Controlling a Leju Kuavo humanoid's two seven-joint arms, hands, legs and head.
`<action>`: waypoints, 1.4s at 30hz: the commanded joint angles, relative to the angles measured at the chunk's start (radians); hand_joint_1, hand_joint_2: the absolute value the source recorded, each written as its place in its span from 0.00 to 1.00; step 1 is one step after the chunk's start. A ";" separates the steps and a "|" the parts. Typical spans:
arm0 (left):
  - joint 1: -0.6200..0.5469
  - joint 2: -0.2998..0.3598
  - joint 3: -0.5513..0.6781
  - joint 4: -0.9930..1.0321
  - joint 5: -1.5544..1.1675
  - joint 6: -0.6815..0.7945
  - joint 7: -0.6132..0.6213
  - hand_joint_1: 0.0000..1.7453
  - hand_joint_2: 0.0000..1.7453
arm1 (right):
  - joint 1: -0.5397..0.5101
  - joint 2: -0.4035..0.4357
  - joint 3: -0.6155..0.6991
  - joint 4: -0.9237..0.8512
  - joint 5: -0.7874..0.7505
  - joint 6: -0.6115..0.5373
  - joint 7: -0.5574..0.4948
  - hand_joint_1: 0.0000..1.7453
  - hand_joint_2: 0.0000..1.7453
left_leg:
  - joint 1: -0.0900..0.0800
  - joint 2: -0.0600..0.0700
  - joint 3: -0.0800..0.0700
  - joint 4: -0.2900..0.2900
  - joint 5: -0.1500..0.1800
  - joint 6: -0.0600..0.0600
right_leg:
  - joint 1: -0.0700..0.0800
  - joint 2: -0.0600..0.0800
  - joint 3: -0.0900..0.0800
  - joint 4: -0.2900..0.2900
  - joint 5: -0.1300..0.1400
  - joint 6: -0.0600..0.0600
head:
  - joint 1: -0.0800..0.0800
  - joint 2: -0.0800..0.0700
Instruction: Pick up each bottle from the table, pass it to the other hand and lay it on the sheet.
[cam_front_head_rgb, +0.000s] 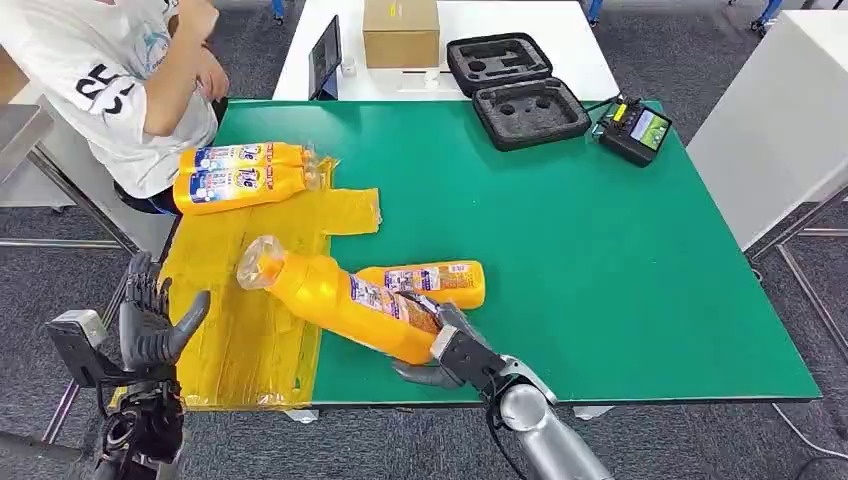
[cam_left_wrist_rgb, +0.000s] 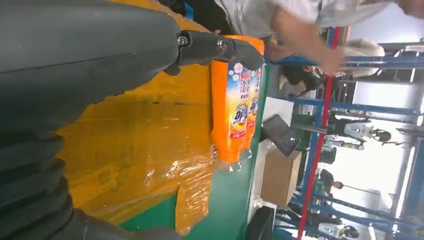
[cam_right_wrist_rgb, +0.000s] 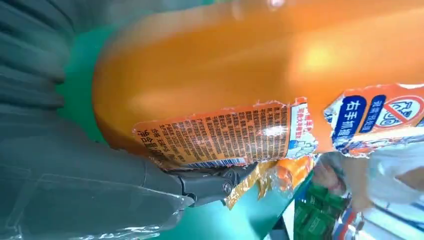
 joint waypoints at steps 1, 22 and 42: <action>-0.027 -0.028 0.104 0.015 0.122 -0.045 0.019 0.00 1.00 | 0.017 0.044 -0.061 -0.012 -0.040 -0.045 0.009 1.00 1.00 | 0.001 -0.001 0.004 0.000 -0.002 -0.001 | 0.001 0.000 0.004 -0.001 -0.002 -0.001 | 0.000 0.000; -0.027 -0.022 -0.274 -0.032 0.201 -0.341 0.186 0.00 1.00 | -0.088 0.146 -0.196 0.232 -0.348 -0.169 -0.123 1.00 1.00 | 0.000 -0.001 0.005 0.000 -0.002 -0.001 | 0.001 0.000 0.005 0.000 -0.002 -0.001 | 0.000 0.000; -0.157 -0.016 -0.397 0.150 0.205 -0.333 0.223 0.00 1.00 | -0.132 0.226 0.137 0.442 -0.179 -0.154 -0.104 1.00 1.00 | 0.001 0.000 0.006 -0.001 -0.001 -0.002 | 0.001 0.001 0.005 -0.001 -0.001 -0.001 | 0.000 0.000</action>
